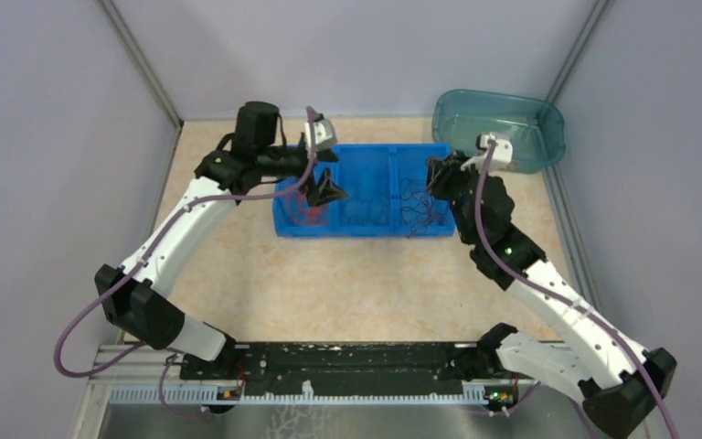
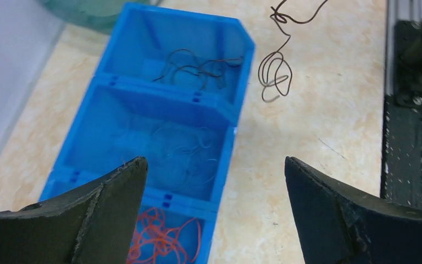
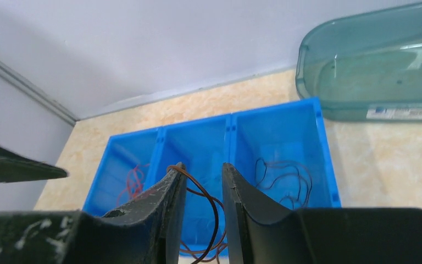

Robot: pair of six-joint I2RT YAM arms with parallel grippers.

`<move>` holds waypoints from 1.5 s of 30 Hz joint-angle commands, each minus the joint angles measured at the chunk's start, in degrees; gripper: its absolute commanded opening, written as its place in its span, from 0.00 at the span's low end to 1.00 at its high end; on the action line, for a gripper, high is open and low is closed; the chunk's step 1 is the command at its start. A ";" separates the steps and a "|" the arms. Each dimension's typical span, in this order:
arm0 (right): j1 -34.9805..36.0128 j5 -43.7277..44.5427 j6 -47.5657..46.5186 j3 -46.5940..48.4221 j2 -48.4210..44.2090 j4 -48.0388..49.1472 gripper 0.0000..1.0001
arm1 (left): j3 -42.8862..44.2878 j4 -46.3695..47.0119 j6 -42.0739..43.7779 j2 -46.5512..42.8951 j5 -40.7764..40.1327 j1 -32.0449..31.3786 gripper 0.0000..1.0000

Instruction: Untangle the cables

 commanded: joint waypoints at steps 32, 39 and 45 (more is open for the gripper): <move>-16.44 -10.29 -15.43 36.39 43.68 -21.18 0.82 | -1.85 -2.06 -17.59 -6.43 -16.11 30.73 1.00; -16.80 -12.63 -14.84 40.86 44.13 -37.20 0.79 | -3.43 -1.59 -16.55 -7.78 -15.78 30.84 1.00; -23.18 -26.28 -12.32 39.38 44.66 -48.11 0.83 | -4.06 -1.41 -15.71 -8.29 -14.48 30.89 1.00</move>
